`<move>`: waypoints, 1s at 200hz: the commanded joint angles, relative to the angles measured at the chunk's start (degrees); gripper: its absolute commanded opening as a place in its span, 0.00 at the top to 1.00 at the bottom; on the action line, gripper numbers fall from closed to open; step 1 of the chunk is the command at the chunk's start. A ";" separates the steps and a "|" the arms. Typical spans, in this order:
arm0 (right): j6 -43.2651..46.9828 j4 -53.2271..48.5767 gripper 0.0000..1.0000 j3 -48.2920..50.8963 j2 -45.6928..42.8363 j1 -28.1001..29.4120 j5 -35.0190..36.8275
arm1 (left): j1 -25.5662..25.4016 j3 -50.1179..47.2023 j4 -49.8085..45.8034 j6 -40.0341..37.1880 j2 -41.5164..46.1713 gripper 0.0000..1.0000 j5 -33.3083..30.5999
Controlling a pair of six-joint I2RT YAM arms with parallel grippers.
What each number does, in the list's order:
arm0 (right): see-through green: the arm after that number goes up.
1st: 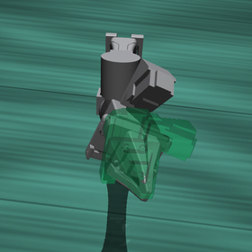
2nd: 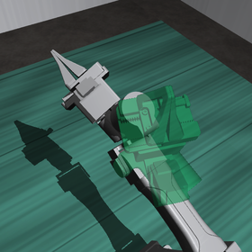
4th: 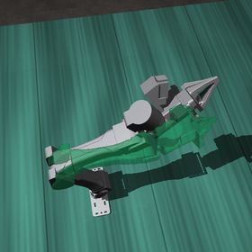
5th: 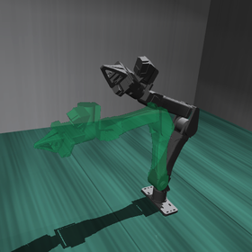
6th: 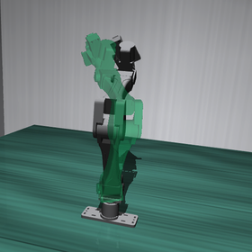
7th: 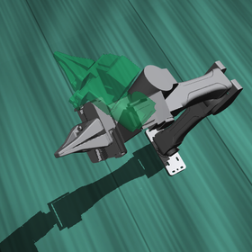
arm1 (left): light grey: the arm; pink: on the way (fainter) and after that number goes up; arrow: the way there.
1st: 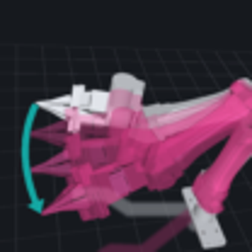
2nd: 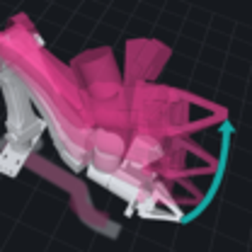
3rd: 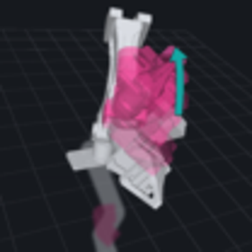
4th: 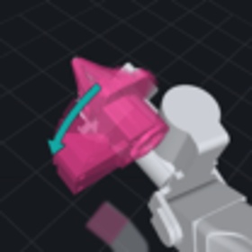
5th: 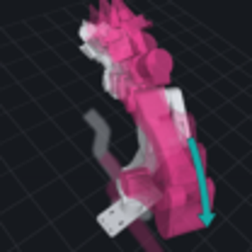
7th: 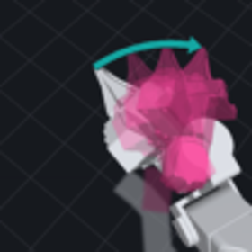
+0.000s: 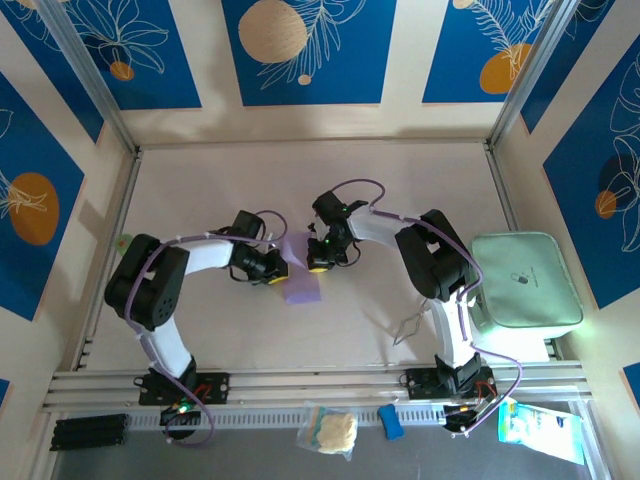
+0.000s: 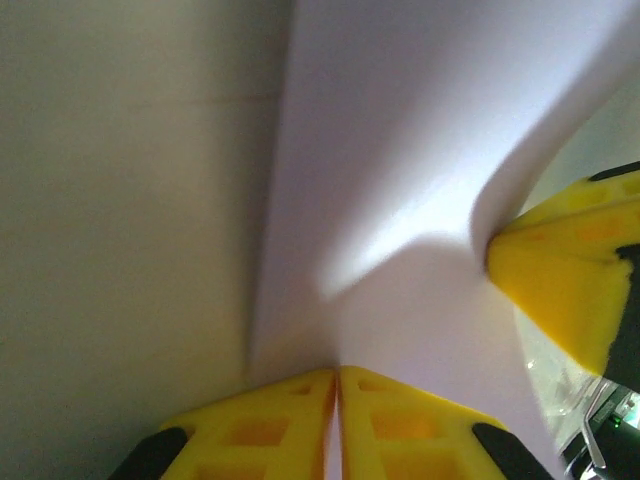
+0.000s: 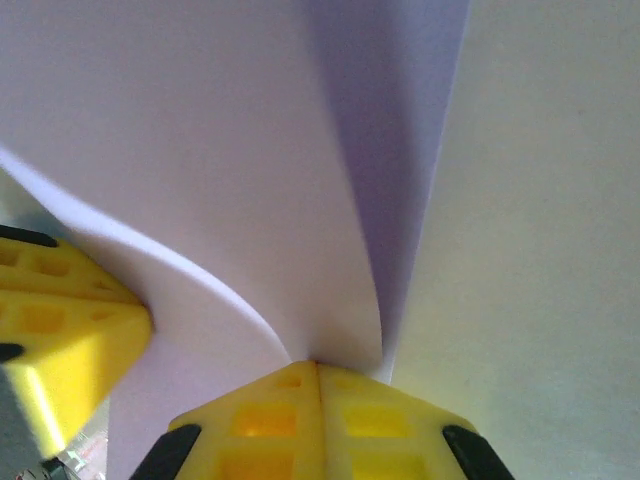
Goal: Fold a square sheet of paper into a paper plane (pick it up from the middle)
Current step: First fold the square sheet of paper in half at the center of the table.
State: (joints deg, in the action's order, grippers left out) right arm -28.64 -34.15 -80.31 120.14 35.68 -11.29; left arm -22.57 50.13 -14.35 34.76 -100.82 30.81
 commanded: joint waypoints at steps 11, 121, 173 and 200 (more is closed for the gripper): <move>1.31 -8.74 0.96 4.04 8.07 -1.27 19.22 | 2.25 -1.73 -10.67 -2.63 3.38 0.85 -7.40; 1.12 -8.20 0.96 4.00 8.72 -1.23 18.33 | -2.33 3.65 6.26 7.17 0.91 0.87 -1.79; 1.82 -8.12 0.95 4.46 9.33 -1.31 18.80 | -0.33 -1.12 9.22 9.31 -1.15 0.86 -7.30; 2.00 -8.21 0.96 4.71 9.63 -1.28 19.70 | 2.07 -4.21 9.39 9.59 -0.76 0.86 -9.27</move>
State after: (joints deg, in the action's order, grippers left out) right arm -27.83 -35.00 -80.99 120.66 35.86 -10.81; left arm -22.92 48.90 -4.51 43.48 -101.21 25.93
